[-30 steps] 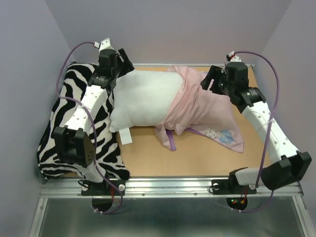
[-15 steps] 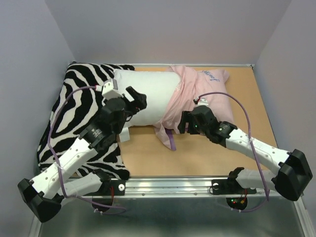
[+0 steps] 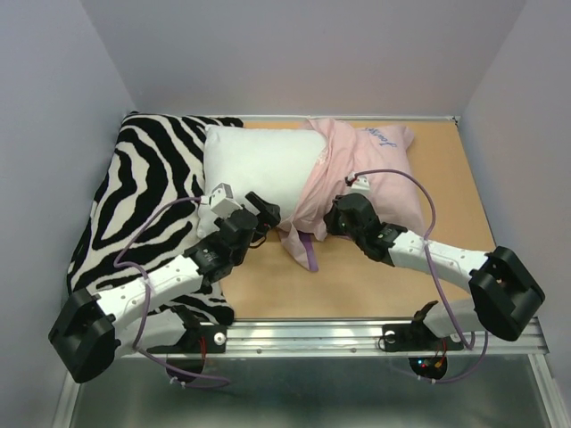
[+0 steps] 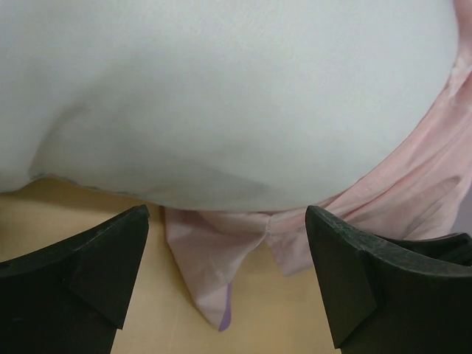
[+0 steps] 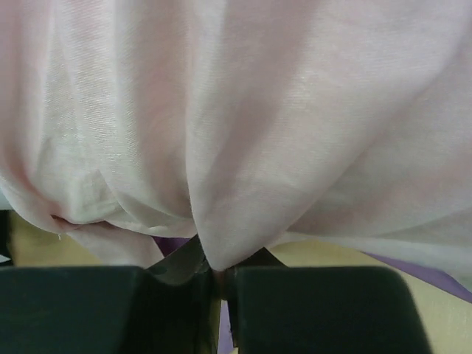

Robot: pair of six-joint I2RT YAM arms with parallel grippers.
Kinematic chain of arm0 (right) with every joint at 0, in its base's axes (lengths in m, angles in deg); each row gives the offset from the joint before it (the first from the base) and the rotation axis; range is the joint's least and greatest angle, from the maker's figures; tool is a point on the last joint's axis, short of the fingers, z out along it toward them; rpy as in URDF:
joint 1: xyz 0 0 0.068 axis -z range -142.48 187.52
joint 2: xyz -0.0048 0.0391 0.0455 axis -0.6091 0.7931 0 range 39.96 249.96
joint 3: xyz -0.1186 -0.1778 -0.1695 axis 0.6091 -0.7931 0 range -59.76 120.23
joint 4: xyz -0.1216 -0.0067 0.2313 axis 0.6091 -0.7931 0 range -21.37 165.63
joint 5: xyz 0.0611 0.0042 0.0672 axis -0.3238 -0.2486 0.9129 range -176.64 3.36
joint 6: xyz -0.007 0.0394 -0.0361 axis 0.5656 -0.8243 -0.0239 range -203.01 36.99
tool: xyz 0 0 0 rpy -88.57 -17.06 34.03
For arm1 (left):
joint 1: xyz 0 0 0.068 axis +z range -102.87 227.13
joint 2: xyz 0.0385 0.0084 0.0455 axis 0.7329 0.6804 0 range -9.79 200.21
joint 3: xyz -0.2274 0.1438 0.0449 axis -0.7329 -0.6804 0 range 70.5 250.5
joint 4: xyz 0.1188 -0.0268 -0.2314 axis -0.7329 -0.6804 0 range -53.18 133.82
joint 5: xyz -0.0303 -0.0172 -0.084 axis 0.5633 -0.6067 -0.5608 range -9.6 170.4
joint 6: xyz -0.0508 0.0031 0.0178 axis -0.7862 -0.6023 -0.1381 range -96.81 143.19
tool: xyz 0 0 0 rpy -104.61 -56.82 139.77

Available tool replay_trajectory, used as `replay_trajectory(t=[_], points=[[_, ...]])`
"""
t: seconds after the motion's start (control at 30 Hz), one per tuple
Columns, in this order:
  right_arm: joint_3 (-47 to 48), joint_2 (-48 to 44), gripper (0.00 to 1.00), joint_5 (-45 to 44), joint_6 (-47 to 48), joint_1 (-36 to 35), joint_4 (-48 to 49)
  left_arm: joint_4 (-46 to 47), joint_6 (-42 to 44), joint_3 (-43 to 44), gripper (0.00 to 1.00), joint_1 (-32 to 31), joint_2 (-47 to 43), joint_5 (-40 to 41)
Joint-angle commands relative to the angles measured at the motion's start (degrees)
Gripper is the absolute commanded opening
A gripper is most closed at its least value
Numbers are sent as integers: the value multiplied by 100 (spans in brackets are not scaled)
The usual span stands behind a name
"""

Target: Remove the pillowcase from the pillow

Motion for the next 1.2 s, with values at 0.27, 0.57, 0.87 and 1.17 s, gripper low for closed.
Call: replay_trajectory(t=[0.27,0.57,0.87,1.17], points=[[-271,-614,1,-51,-94,-28,272,3290,574,-374,99,217,781,641],[-333,-1379,0,-384,-130,-37,-571,3659,995,381,33,929,1791,-264],[1580,-1265,1,-1431,160,261,-2382,2009,2322,2409,0,1193,1467,271],[2778,-1204,0,0,512,3081,-3420,434,2745,3976,0,2915,1283,-53]])
